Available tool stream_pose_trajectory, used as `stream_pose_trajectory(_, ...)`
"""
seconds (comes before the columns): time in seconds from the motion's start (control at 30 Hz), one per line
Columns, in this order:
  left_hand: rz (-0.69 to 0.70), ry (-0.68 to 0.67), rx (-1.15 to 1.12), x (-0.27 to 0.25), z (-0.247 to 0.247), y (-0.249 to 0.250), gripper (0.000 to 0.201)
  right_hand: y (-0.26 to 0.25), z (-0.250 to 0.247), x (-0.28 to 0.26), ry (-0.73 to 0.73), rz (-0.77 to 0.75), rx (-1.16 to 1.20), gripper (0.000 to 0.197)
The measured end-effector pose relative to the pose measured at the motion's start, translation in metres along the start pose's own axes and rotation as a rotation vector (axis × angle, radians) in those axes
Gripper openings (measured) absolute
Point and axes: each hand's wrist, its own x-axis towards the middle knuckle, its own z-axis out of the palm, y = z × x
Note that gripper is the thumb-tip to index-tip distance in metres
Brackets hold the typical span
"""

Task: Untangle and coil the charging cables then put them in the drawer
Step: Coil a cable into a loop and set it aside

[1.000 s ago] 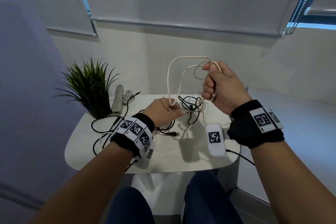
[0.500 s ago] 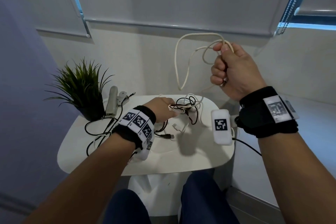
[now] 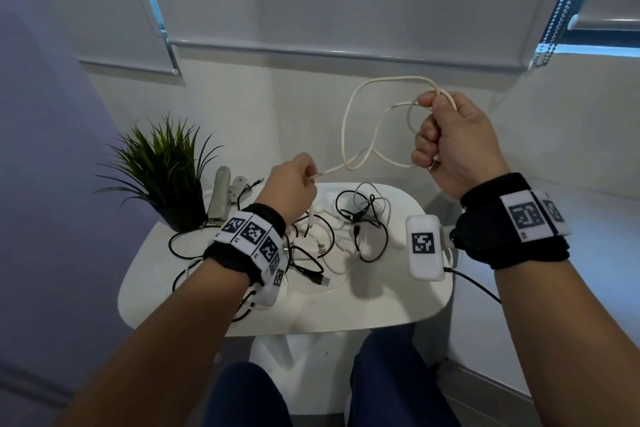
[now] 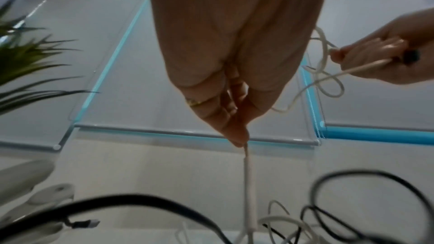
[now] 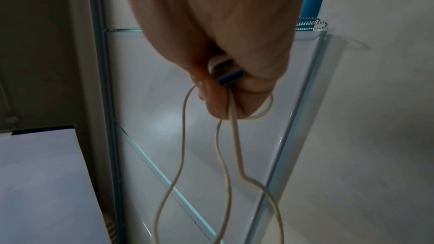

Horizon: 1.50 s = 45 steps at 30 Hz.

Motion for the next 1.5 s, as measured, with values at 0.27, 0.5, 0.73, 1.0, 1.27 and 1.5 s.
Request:
stream_pose_trajectory(0.27, -0.039, 0.248, -0.215, 0.006, -0.045, -0.011, 0.008, 0.023, 0.000, -0.003, -0.023, 0.098, -0.070, 0.026)
stream_pose_trajectory(0.5, -0.131, 0.306, 0.082, -0.006, -0.080, -0.043, 0.008, 0.030, 0.005, -0.010, -0.049, 0.133, -0.061, 0.024)
stream_pose_trajectory(0.73, -0.102, 0.201, 0.157, -0.027, -0.087, -0.044, 0.016, 0.040, 0.027, -0.015, -0.235, 0.181, -0.107, 0.027)
stream_pose_trajectory(1.0, -0.009, -0.001, -0.223, -0.034, -0.062, 0.010, 0.042, 0.055, 0.056, -0.023, -0.357, 0.149, -0.241, 0.027)
stream_pose_trajectory(1.27, -0.035, 0.187, -0.675, -0.037, -0.064, 0.004, 0.012, 0.045, 0.045, -0.019, -0.256, 0.192, -0.184, 0.028)
stream_pose_trajectory(1.5, 0.058, 0.338, -0.121, -0.033, -0.070, -0.011, 0.016, 0.051, 0.044, -0.015, -0.383, 0.125, -0.246, 0.034)
